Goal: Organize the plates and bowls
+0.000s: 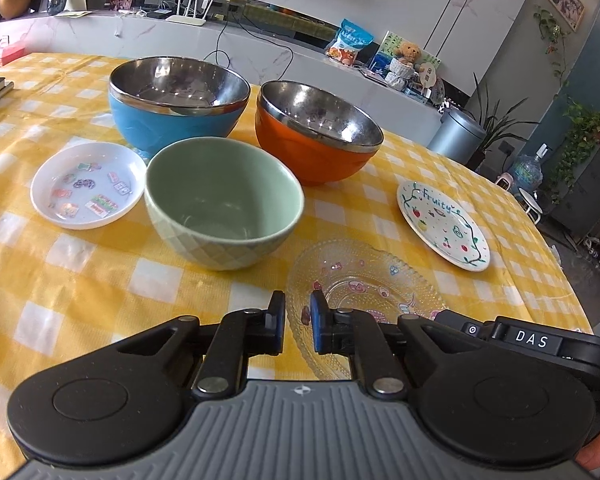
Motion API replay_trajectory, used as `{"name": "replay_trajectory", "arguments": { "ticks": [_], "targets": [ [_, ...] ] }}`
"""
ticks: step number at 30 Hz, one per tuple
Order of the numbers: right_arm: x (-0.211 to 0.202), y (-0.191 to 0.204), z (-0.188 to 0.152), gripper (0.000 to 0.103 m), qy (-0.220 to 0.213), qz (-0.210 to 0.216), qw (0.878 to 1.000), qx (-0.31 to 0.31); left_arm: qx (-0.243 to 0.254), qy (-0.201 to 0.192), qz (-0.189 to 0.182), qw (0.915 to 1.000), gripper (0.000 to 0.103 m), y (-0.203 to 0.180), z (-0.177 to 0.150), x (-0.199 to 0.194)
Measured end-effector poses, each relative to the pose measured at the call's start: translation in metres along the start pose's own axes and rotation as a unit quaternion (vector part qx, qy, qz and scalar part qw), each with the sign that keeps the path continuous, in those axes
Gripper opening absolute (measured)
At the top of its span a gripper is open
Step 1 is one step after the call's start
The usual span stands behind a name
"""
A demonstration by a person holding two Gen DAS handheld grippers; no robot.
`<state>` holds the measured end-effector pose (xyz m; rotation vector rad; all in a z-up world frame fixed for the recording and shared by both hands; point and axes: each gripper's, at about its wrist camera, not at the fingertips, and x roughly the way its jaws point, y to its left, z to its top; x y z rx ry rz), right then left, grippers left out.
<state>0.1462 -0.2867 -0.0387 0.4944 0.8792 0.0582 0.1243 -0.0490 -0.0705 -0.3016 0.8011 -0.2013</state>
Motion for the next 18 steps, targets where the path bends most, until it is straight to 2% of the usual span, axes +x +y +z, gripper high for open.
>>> {"name": "replay_trajectory", "arguments": {
  "ticks": [13,18],
  "targets": [
    [-0.034,0.027,-0.049,0.011,0.04,0.008,0.999,-0.013,-0.027,0.001,-0.003,0.9996,0.014,0.028,-0.015,-0.046],
    [-0.038,0.046,-0.061,0.011,0.047,0.013,0.998,-0.028,-0.034,-0.013,0.003,0.9993,0.014,0.044,-0.019,-0.064]
  ]
}}
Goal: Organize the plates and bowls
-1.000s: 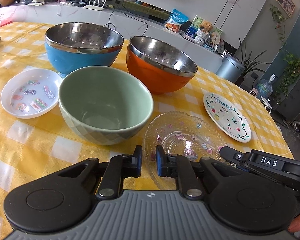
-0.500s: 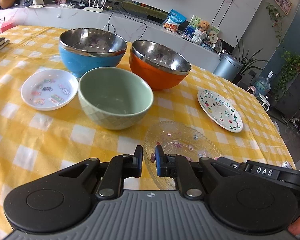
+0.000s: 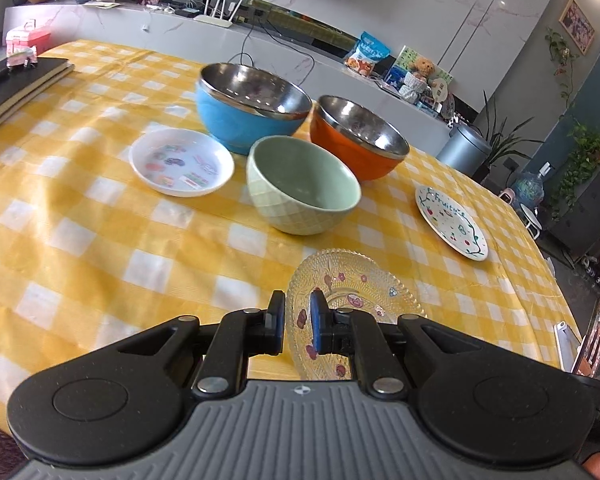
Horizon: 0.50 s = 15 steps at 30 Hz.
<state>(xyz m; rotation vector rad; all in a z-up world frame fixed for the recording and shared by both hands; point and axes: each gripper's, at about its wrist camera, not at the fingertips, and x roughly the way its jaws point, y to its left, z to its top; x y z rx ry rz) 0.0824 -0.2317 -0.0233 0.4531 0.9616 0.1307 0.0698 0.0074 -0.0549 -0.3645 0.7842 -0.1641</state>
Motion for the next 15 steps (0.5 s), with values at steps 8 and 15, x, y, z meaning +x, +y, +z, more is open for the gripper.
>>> {"name": "replay_trajectory", "arguments": {
  "ticks": [8,15],
  "targets": [
    [0.01,0.041,-0.007,0.011,0.015,0.02,0.999,-0.028,-0.037,-0.022,0.012,0.999,0.014,0.039,0.004,-0.023],
    [0.026,0.086,-0.007,0.01,0.023,0.039,0.996,-0.071,-0.076,-0.038,0.034,0.9958,0.014,0.077,0.008,-0.035]
  ]
}}
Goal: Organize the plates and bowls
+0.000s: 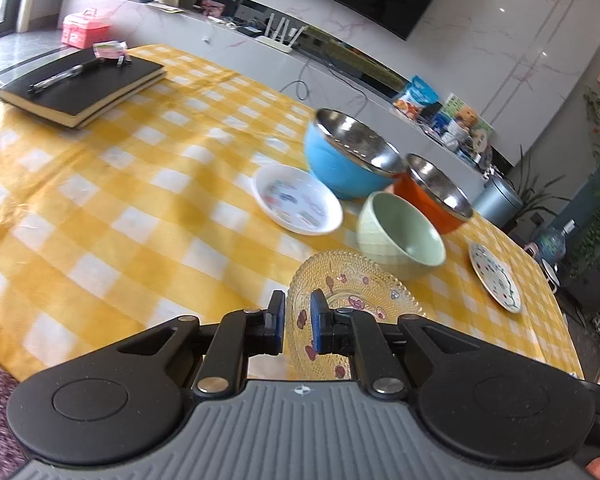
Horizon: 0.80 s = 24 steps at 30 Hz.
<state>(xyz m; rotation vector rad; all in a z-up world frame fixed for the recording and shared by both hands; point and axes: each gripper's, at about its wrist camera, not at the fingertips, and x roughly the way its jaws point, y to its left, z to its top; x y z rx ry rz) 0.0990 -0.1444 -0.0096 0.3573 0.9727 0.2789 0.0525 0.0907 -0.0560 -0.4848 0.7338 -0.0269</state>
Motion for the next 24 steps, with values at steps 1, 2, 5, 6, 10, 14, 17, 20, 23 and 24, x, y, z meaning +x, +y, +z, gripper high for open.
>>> {"name": "replay_trajectory", "arguments": {
  "ticks": [1,2,5,6,10,14,17,20,23,24],
  "targets": [
    [0.002,0.005,0.0,0.009,0.001,0.001,1.0,-0.006,-0.006,0.0,0.004,1.0,0.014,0.005,0.001,0.0],
    [0.005,0.01,0.0,0.009,0.003,0.002,1.0,-0.011,-0.011,0.001,0.007,0.9999,0.014,0.01,0.001,0.0],
    [0.012,0.02,-0.001,0.009,0.008,0.002,1.0,-0.025,-0.015,0.001,0.014,0.9998,0.014,0.019,0.001,0.002],
    [0.015,0.022,-0.001,0.009,0.01,0.001,1.0,-0.029,-0.015,0.0,0.014,0.9998,0.014,0.02,0.001,0.003],
    [0.022,0.025,-0.003,0.009,0.014,-0.005,0.999,-0.037,-0.021,0.003,0.018,0.9996,0.014,0.027,0.001,0.008],
    [0.027,0.027,-0.003,0.009,0.018,-0.007,0.999,-0.036,-0.017,0.01,0.026,0.9995,0.014,0.03,-0.003,0.014],
    [0.027,0.027,-0.005,0.008,0.018,-0.007,0.999,-0.042,-0.003,0.014,0.037,0.9992,0.014,0.028,-0.005,0.016],
    [0.027,0.03,-0.006,0.009,0.016,-0.012,0.998,-0.052,0.017,0.012,0.048,0.9986,0.015,0.022,-0.006,0.017],
    [0.028,0.032,-0.006,0.013,0.017,-0.014,0.998,-0.06,0.028,0.012,0.054,0.9981,0.016,0.02,-0.006,0.017],
    [0.029,0.032,-0.006,0.014,0.019,-0.012,0.998,-0.059,0.029,0.012,0.054,0.9981,0.016,0.02,-0.006,0.017]
  ]
}}
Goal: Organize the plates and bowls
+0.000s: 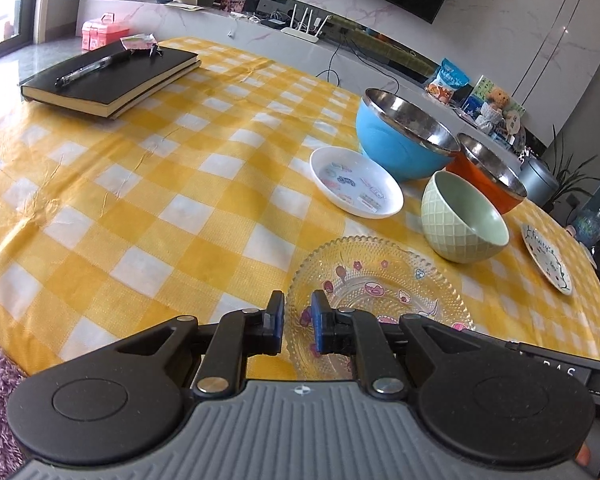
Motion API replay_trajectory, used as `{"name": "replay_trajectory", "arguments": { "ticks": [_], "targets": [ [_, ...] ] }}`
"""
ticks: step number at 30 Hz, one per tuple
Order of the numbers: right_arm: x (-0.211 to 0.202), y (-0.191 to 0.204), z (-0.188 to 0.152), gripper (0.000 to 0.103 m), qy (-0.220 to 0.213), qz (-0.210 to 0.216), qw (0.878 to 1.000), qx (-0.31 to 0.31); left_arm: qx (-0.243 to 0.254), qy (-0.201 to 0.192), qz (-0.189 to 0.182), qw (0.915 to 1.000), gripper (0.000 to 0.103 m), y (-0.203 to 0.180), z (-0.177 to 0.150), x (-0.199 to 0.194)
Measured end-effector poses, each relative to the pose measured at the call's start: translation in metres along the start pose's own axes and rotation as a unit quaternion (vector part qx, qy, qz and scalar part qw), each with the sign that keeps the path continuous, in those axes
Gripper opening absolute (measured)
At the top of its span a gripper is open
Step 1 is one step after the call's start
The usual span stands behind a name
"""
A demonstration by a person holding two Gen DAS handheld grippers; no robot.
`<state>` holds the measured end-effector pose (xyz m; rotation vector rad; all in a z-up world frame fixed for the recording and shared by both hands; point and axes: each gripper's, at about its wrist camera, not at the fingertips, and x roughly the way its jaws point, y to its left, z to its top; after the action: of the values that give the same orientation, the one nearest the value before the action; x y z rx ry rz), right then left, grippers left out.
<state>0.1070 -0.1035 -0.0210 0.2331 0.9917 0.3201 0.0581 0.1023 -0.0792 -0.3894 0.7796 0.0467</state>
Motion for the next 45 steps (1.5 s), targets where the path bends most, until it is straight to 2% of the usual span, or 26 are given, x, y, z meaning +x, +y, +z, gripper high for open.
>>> {"name": "replay_trajectory", "arguments": {
  "ticks": [3,5,8,9,17,22,25,29,32,35,38,45],
  "targets": [
    [0.0,-0.003,-0.001,0.015,0.001,0.004,1.0,0.007,-0.007,-0.004,-0.001,1.0,0.018,0.001,0.0,-0.001],
    [-0.004,-0.004,-0.002,0.021,-0.001,0.0,1.0,0.006,-0.007,-0.013,-0.002,0.9999,0.029,-0.001,0.002,-0.005],
    [-0.012,-0.009,-0.001,0.022,-0.012,-0.003,1.0,0.003,-0.007,-0.03,-0.004,0.9995,0.036,-0.005,0.008,-0.012],
    [-0.016,-0.011,-0.001,0.026,-0.017,-0.004,1.0,0.003,-0.005,-0.036,-0.005,0.9993,0.037,-0.008,0.009,-0.015],
    [-0.043,-0.036,-0.003,0.036,-0.054,0.0,0.998,0.015,0.045,-0.059,-0.038,0.9965,0.048,-0.05,0.013,-0.032],
    [-0.059,-0.057,-0.003,0.038,-0.078,-0.006,0.996,0.037,0.08,-0.058,-0.06,0.9933,0.051,-0.083,0.01,-0.035],
    [-0.067,-0.072,-0.002,0.045,-0.091,-0.022,0.994,0.055,0.096,-0.051,-0.073,0.9914,0.051,-0.103,0.009,-0.032],
    [-0.074,-0.093,-0.001,0.045,-0.108,-0.046,0.99,0.073,0.124,-0.043,-0.089,0.9874,0.052,-0.131,0.005,-0.024],
    [-0.079,-0.111,0.001,0.046,-0.122,-0.071,0.986,0.085,0.134,-0.03,-0.097,0.9857,0.054,-0.149,0.002,-0.013],
    [-0.079,-0.125,0.005,0.046,-0.131,-0.127,0.98,0.081,0.136,-0.013,-0.101,0.9854,0.054,-0.164,0.002,-0.001],
    [-0.078,-0.144,0.011,0.045,-0.15,-0.157,0.973,0.081,0.135,-0.002,-0.106,0.9852,0.054,-0.179,0.002,0.013],
    [-0.073,-0.189,0.04,0.045,-0.162,-0.154,0.967,0.119,0.138,0.013,-0.122,0.9829,0.054,-0.212,0.007,0.041]
  ]
}}
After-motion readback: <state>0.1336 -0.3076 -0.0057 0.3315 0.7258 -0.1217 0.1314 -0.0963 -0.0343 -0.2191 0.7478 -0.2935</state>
